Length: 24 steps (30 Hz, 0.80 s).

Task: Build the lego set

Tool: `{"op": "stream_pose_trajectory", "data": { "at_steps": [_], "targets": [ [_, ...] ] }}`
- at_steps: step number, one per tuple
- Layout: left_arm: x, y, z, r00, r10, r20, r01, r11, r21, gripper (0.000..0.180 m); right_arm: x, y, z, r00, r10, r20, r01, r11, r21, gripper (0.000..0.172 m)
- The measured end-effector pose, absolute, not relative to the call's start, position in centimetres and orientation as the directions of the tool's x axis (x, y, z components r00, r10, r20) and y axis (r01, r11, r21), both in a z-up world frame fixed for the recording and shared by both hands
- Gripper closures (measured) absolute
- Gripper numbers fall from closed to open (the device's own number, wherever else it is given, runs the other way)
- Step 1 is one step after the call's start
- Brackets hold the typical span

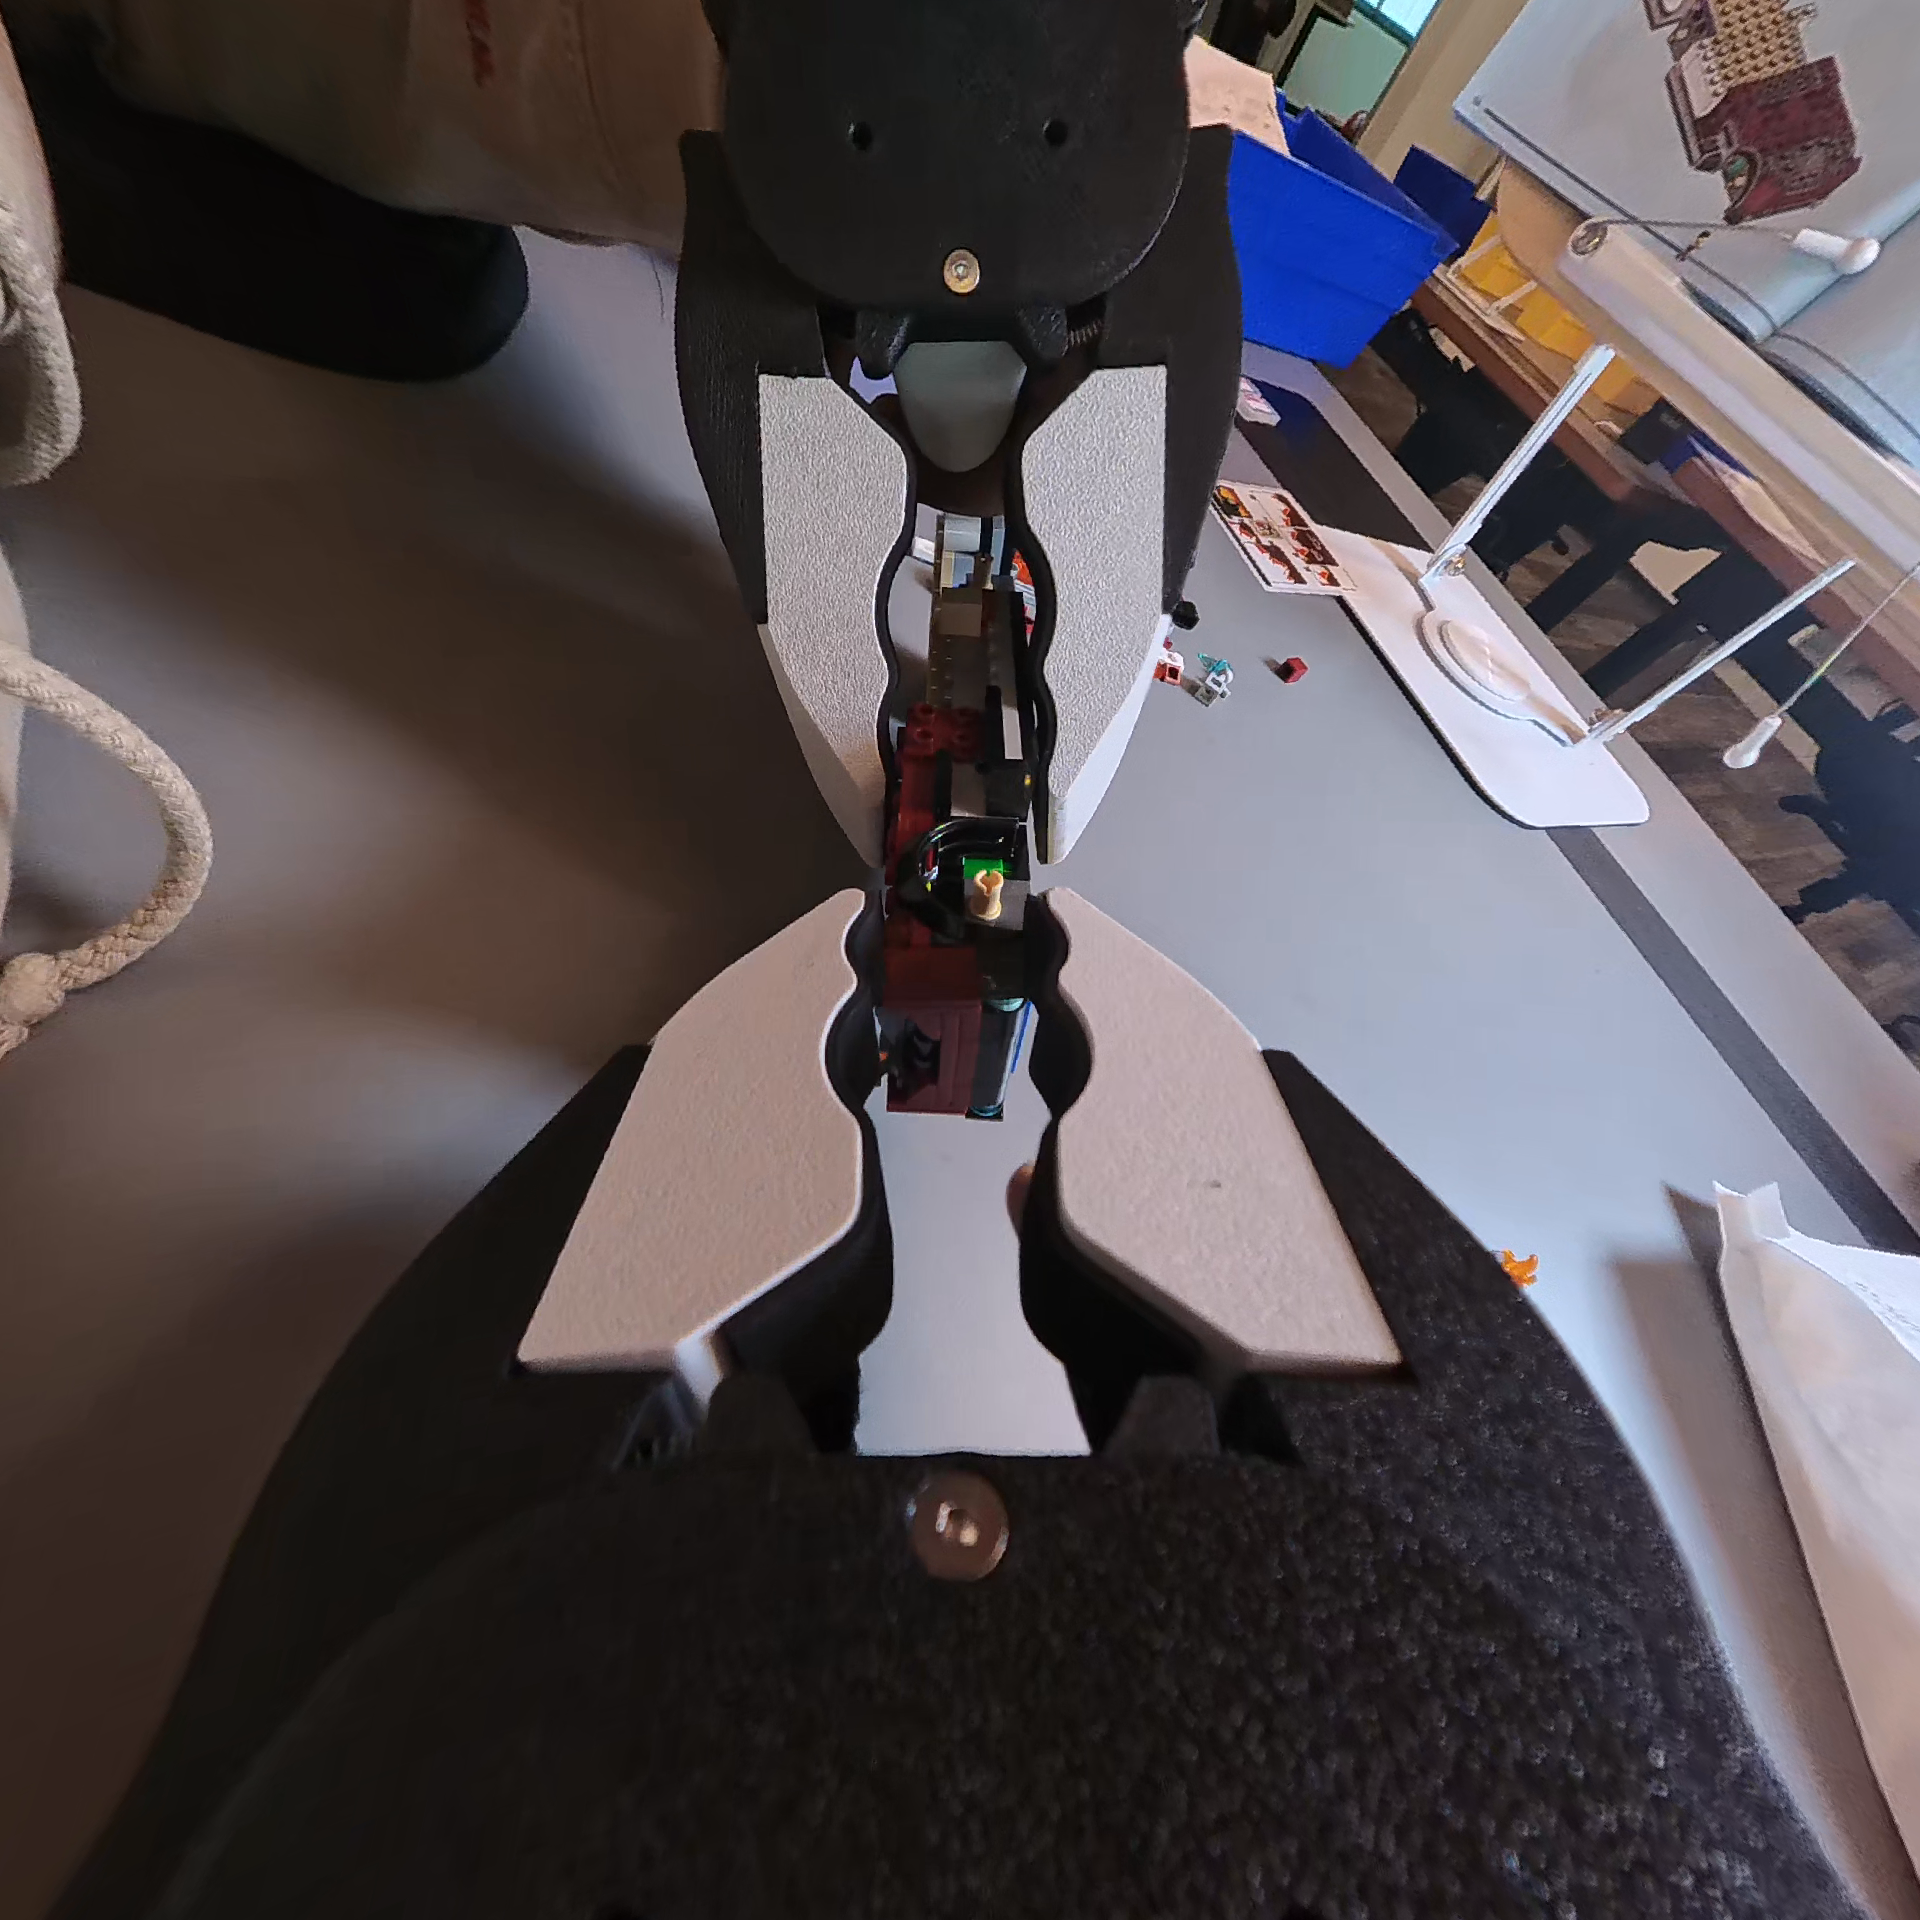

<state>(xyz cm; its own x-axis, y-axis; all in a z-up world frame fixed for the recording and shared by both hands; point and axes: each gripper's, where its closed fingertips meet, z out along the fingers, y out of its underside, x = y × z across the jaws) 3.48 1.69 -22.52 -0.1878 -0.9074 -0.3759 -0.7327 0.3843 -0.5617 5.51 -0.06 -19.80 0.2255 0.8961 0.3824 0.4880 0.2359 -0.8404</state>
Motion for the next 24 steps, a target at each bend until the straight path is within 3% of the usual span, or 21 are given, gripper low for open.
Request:
{"op": "stream_pose_trajectory", "data": {
  "at_steps": [6,10,24],
  "targets": [
    [3.5,2.1,-22.2,-0.157,-0.913,-0.376,-0.730,0.364,-0.579,0.147,5.6,0.4,-19.1,0.276,0.891,0.362,0.459,0.208,-0.864,0.144],
    [3.5,2.1,-22.0,-0.150,-0.914,-0.376,-0.728,0.359,-0.584,0.147,5.7,0.5,-18.9,0.281,0.891,0.357,0.462,0.201,-0.864,0.133],
    [3.6,2.0,-21.7,-0.144,-0.909,-0.392,-0.714,0.369,-0.595,0.147,6.7,0.9,-19.7,0.267,0.878,0.397,0.507,0.222,-0.833,0.130]
  ]
}}
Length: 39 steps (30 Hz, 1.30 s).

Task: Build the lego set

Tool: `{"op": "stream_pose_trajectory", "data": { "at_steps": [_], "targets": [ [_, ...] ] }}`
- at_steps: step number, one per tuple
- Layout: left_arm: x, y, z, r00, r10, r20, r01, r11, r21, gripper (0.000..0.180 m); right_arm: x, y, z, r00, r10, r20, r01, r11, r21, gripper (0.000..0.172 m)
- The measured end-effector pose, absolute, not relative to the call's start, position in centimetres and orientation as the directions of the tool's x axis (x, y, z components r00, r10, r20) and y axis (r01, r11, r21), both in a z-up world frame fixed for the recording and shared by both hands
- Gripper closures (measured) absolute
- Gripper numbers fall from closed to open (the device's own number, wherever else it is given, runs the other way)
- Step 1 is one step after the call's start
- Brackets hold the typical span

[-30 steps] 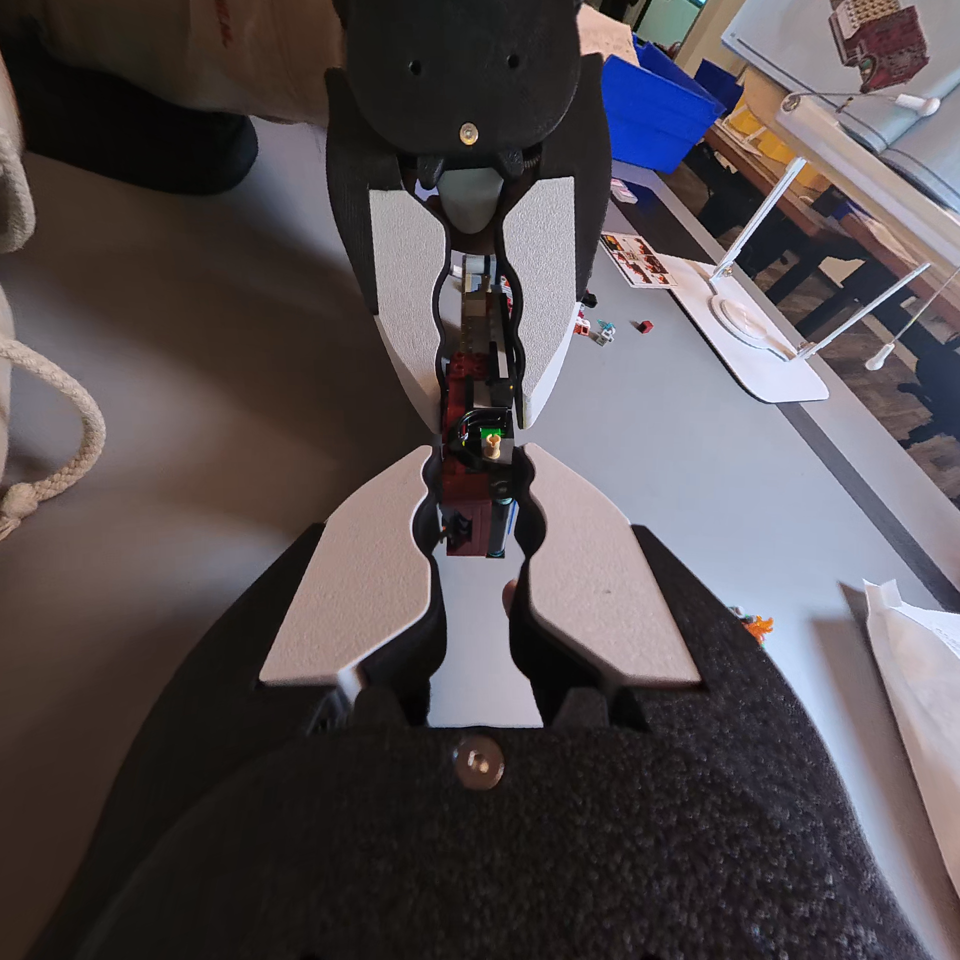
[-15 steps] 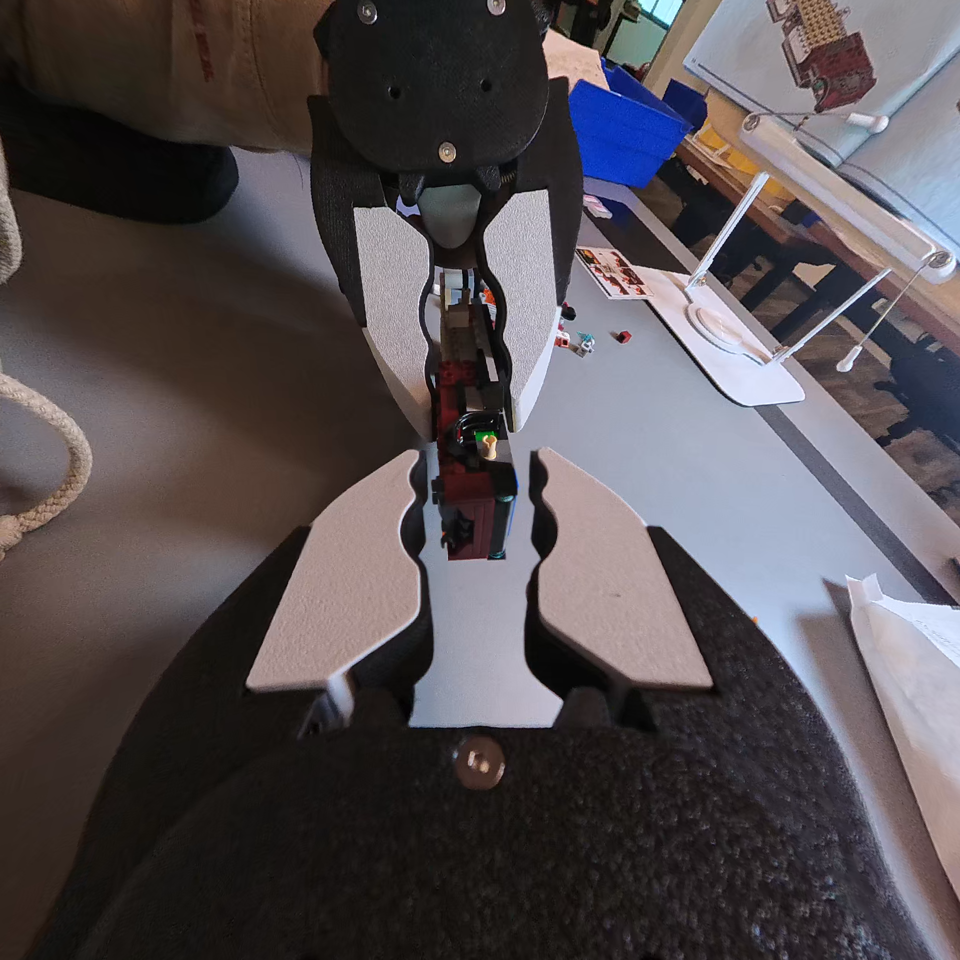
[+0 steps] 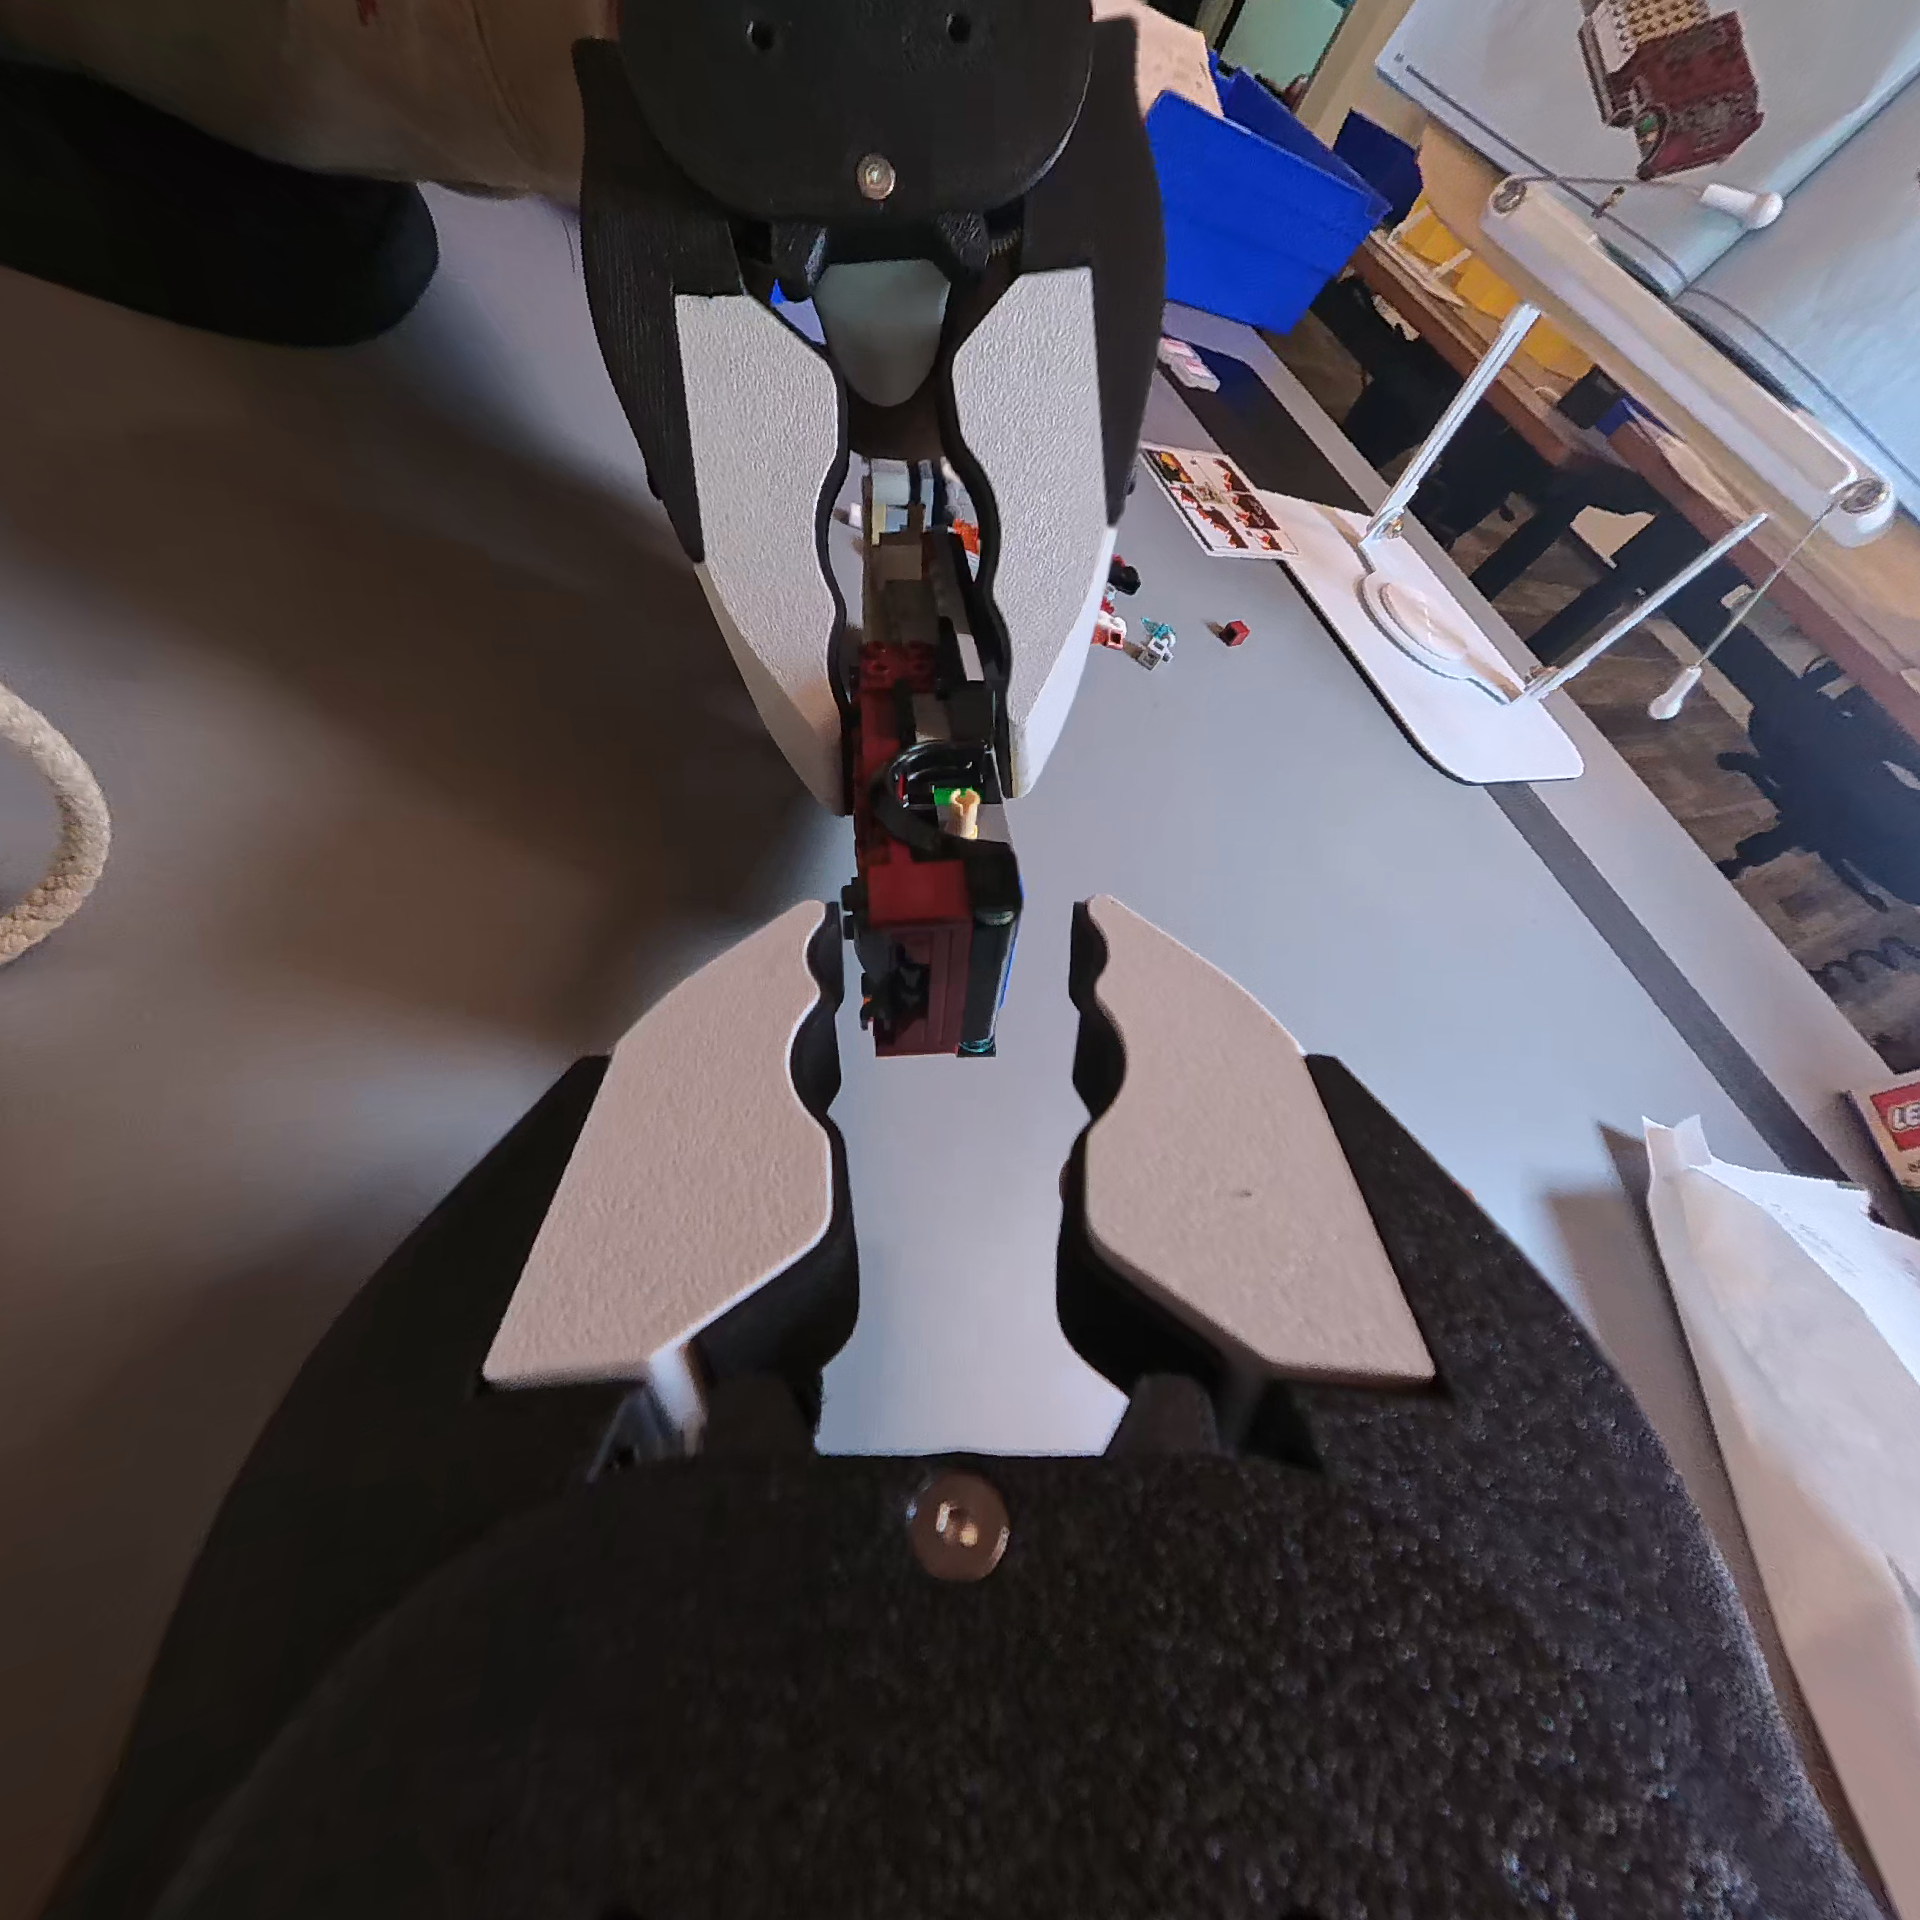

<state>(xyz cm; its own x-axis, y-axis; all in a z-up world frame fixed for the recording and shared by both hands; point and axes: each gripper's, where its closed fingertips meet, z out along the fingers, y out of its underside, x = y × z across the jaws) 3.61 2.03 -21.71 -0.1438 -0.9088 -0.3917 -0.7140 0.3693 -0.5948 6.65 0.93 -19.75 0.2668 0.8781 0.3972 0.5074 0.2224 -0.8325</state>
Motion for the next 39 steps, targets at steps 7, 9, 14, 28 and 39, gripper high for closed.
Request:
{"op": "stream_pose_trajectory", "data": {
  "at_steps": [7,9,14,28,39],
  "targets": [
    [3.7,2.0,-21.1,-0.138,-0.912,-0.387,-0.689,0.370,-0.624,0.147,6.8,1.1,-20.1,0.252,0.879,0.405,0.525,0.228,-0.820,0.130],
    [3.6,1.9,-20.5,-0.126,-0.926,-0.356,-0.663,0.345,-0.664,0.147,6.8,1.3,-19.7,0.263,0.884,0.387,0.507,0.214,-0.835,0.131],
    [3.5,1.8,-17.9,-0.069,-0.986,-0.150,-0.566,0.162,-0.808,0.147,6.6,1.4,-17.7,0.288,0.912,0.291,0.411,0.157,-0.898,0.131],
    [4.0,1.5,-18.3,-0.116,-0.702,0.703,-0.564,-0.536,-0.628,0.149,7.9,2.1,-14.5,0.135,0.805,0.578,0.552,0.423,-0.718,0.103],
    [5.7,1.2,-21.9,-0.075,-0.614,0.786,-0.710,-0.521,-0.474,0.149,7.2,3.4,-23.4,-0.284,0.813,0.508,0.761,0.513,-0.397,0.107]
  ]
}}
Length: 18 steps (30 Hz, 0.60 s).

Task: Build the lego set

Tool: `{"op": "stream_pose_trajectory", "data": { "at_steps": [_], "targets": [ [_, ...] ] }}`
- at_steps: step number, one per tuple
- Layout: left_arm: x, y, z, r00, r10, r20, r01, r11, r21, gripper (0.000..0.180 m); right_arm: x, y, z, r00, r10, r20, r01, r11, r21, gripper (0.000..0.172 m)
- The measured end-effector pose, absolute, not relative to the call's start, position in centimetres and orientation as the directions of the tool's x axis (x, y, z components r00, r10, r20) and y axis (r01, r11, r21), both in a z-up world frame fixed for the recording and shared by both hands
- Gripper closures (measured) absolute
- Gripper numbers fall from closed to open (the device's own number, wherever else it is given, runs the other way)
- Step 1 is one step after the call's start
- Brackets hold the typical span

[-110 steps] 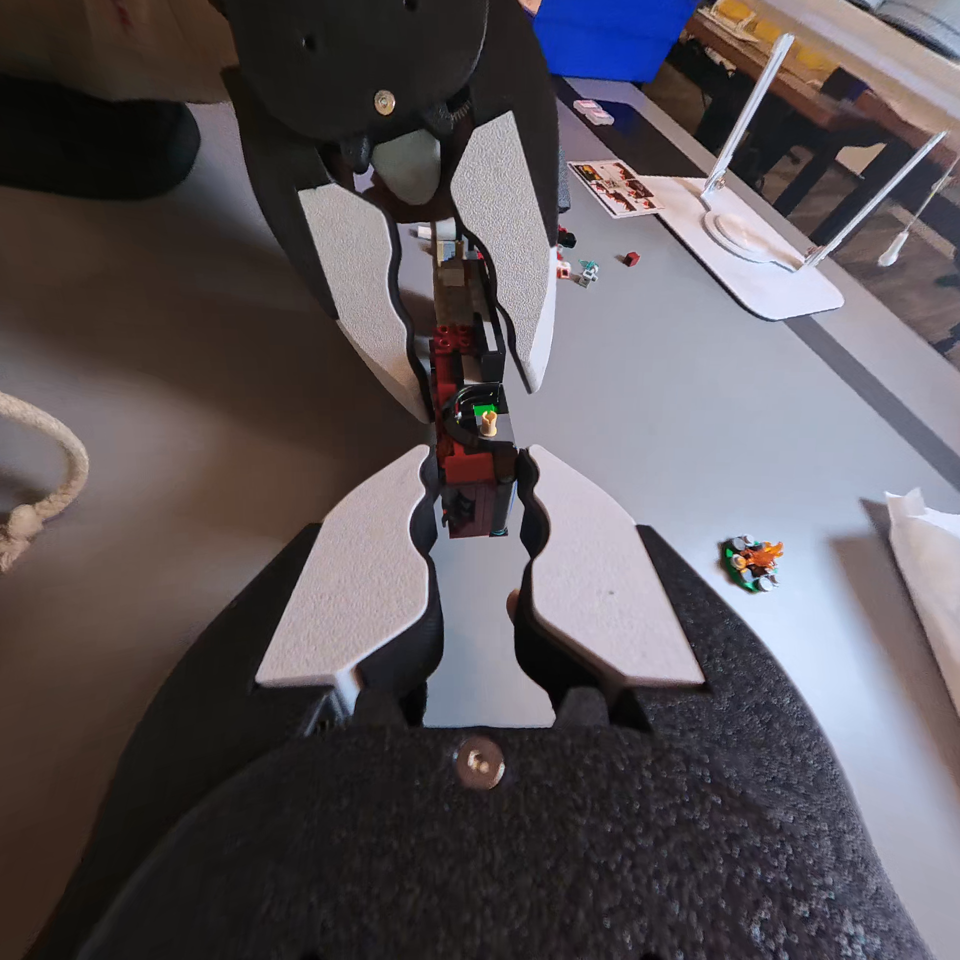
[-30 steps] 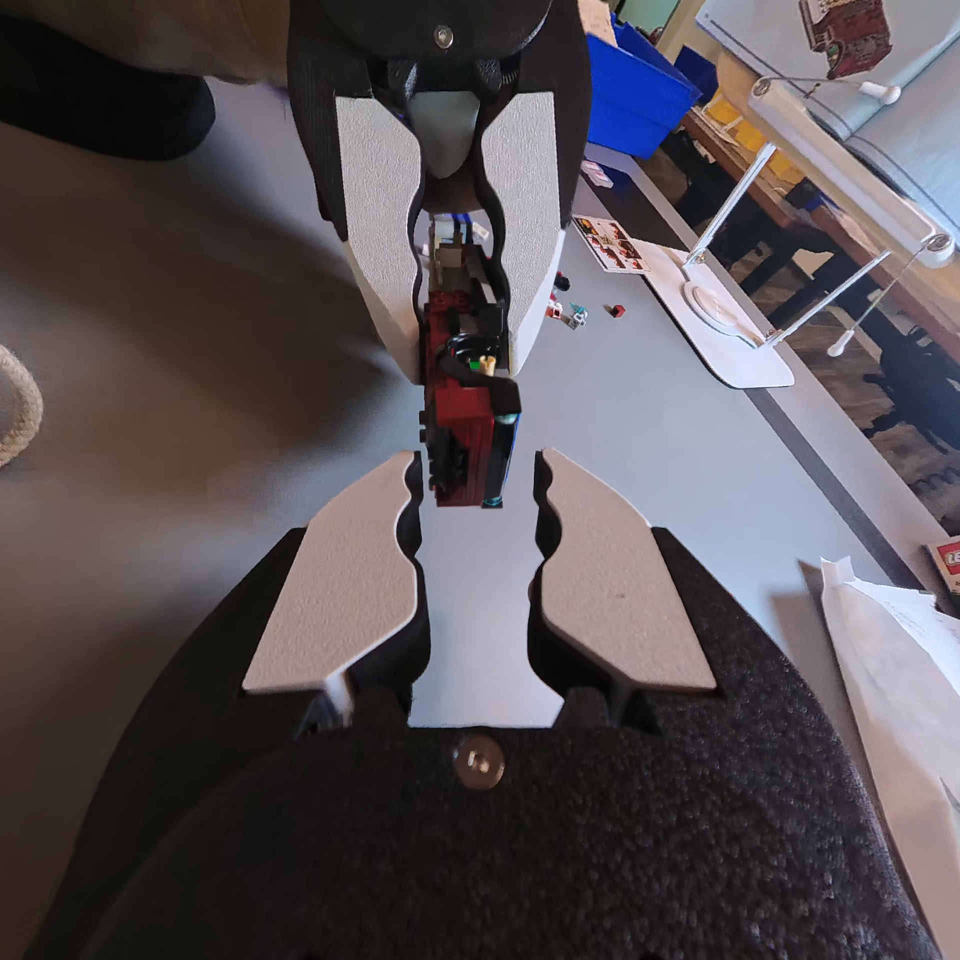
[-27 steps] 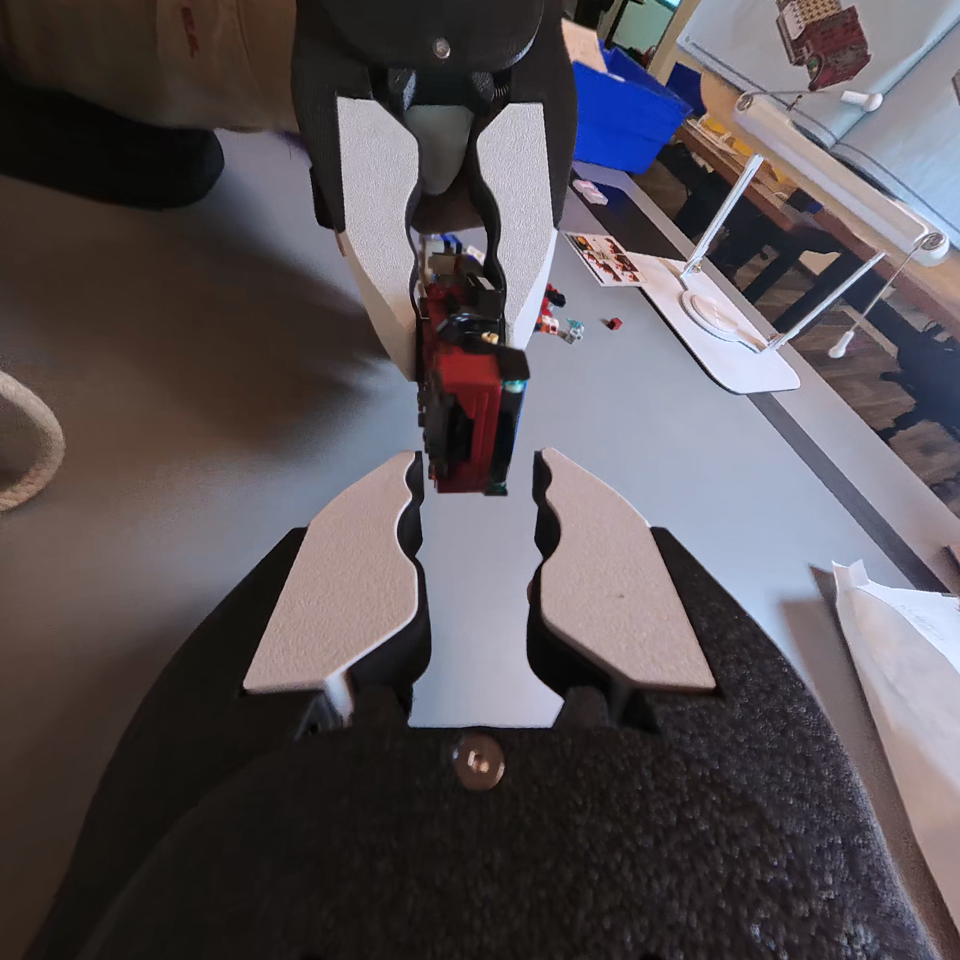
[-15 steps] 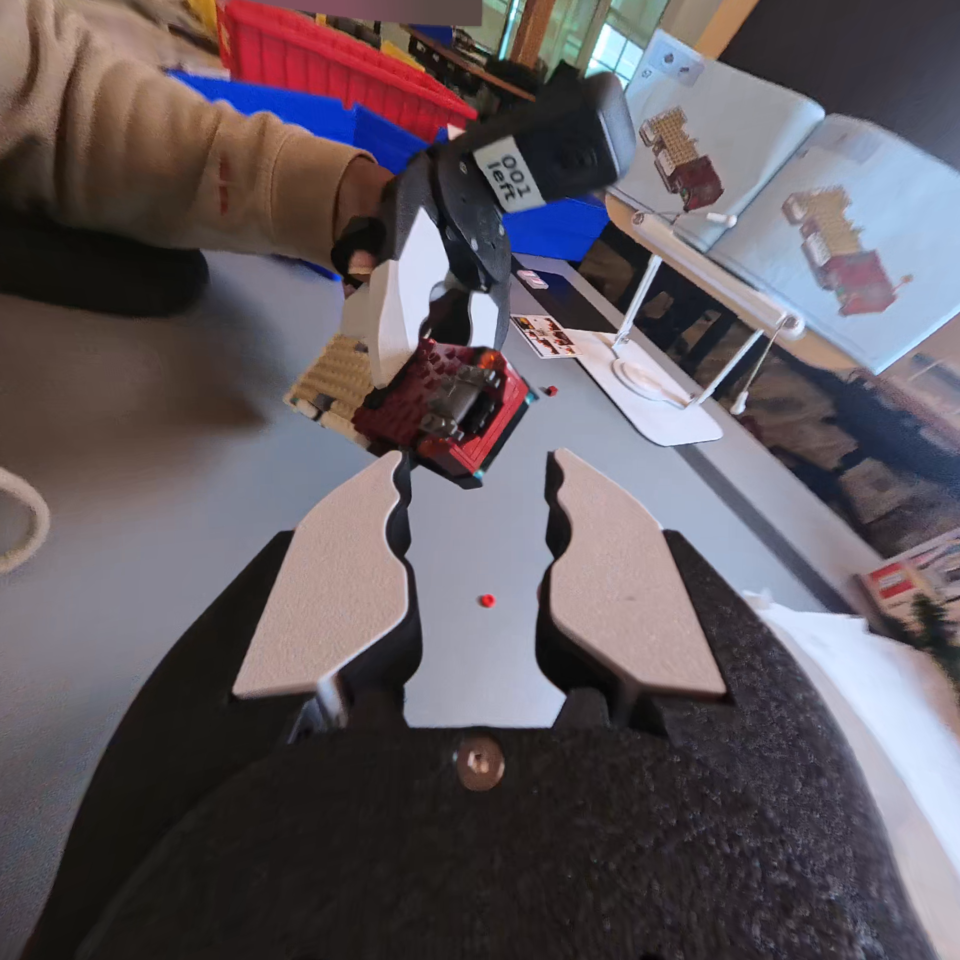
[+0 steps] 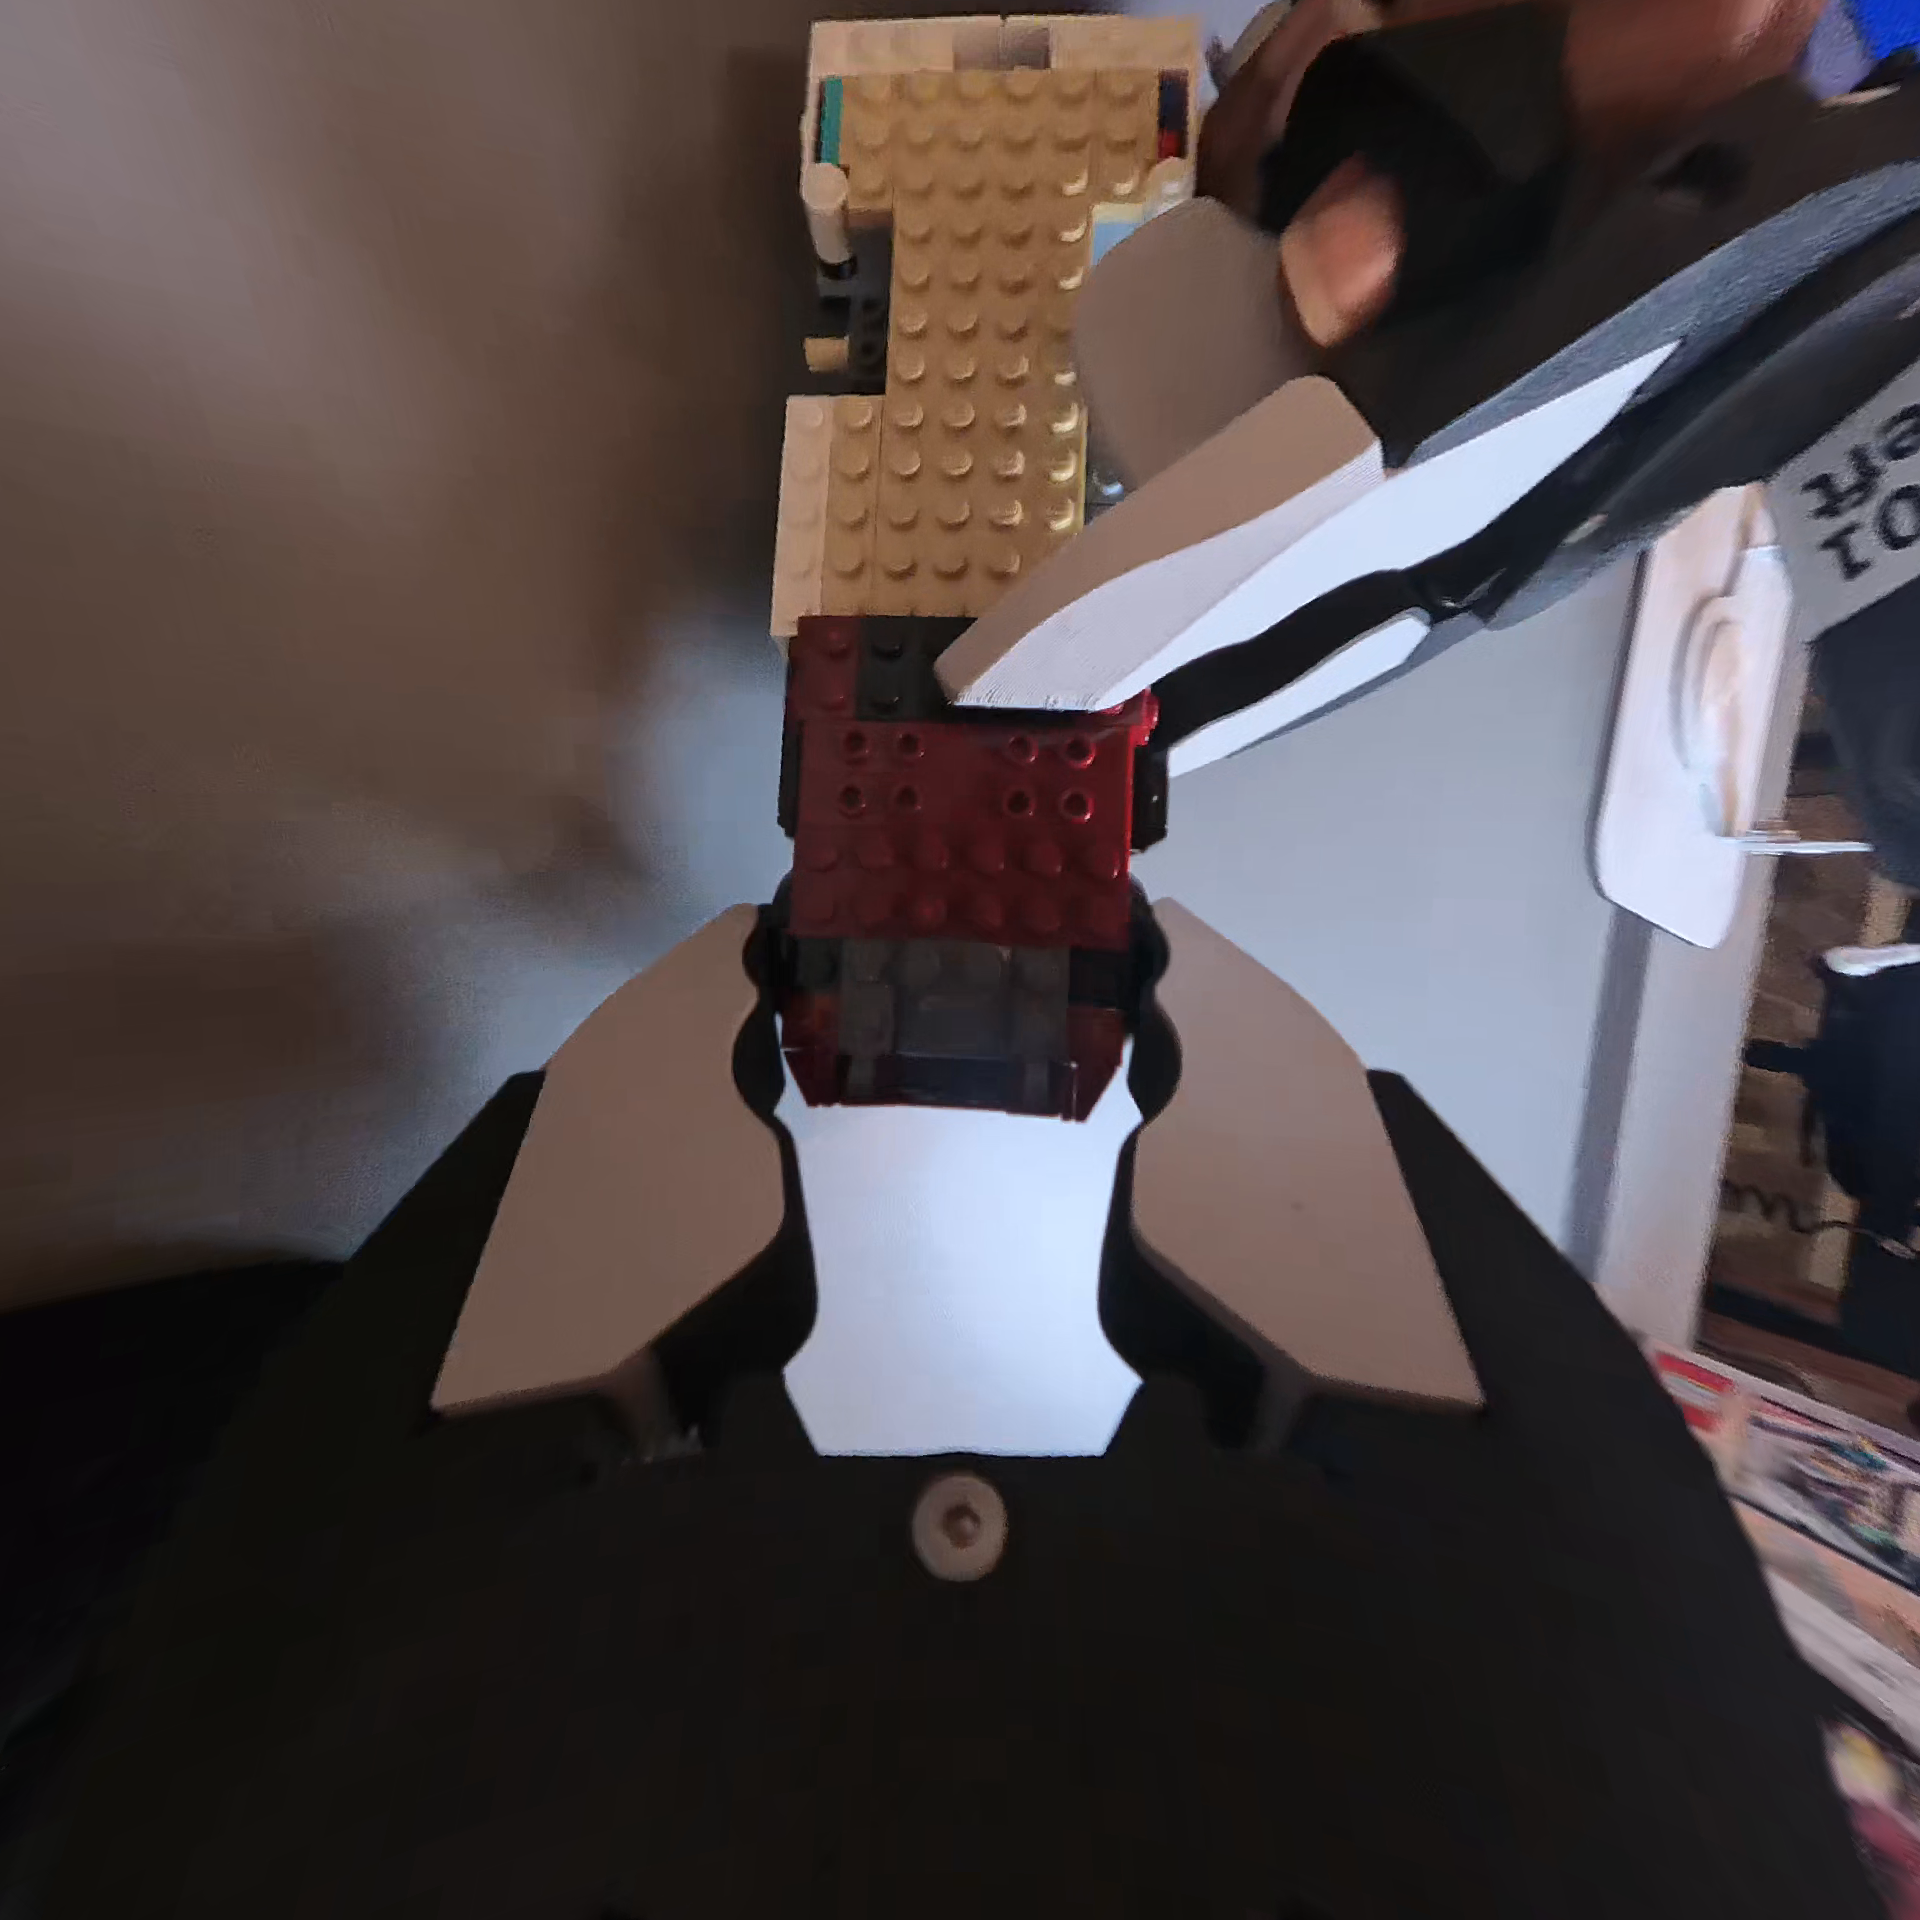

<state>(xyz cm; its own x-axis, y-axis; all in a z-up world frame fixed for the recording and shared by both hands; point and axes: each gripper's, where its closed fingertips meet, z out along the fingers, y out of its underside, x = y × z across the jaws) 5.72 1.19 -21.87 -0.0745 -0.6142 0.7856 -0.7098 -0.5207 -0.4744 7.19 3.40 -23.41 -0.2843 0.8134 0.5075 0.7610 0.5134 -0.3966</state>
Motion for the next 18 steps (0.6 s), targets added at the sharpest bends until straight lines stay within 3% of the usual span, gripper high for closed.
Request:
{"op": "stream_pose_trajectory", "data": {
  "at_steps": [4,7,10,13,15,18],
  "targets": [
    [5.4,2.0,-23.1,-0.035,-0.677,0.735,-0.729,-0.485,-0.482,0.141,7.0,3.4,-24.5,-0.270,0.909,0.316,0.782,0.399,-0.479,0.107],
    [4.9,3.6,-23.3,0.003,-0.790,0.614,-0.720,-0.428,-0.547,0.129,7.0,3.5,-24.9,-0.250,0.962,0.113,0.814,0.272,-0.513,0.107],
    [3.9,4.4,-22.6,0.038,-0.883,0.468,-0.723,-0.348,-0.596,0.115,7.0,3.6,-25.0,-0.231,0.972,-0.046,0.856,0.181,-0.485,0.107],
    [2.3,4.0,-23.6,0.062,-0.970,0.236,-0.803,-0.189,-0.565,0.096,7.0,4.1,-25.5,-0.218,0.968,-0.122,0.893,0.148,-0.425,0.107],
    [1.8,4.0,-25.1,0.079,-0.993,0.082,-0.855,-0.110,-0.507,0.096,7.1,4.5,-26.2,-0.233,0.966,-0.107,0.905,0.176,-0.386,0.107],
    [2.1,3.4,-25.6,0.104,-0.992,0.078,-0.841,-0.129,-0.526,0.111,7.0,4.5,-26.4,-0.231,0.969,-0.089,0.899,0.177,-0.401,0.107]
  ]
}}
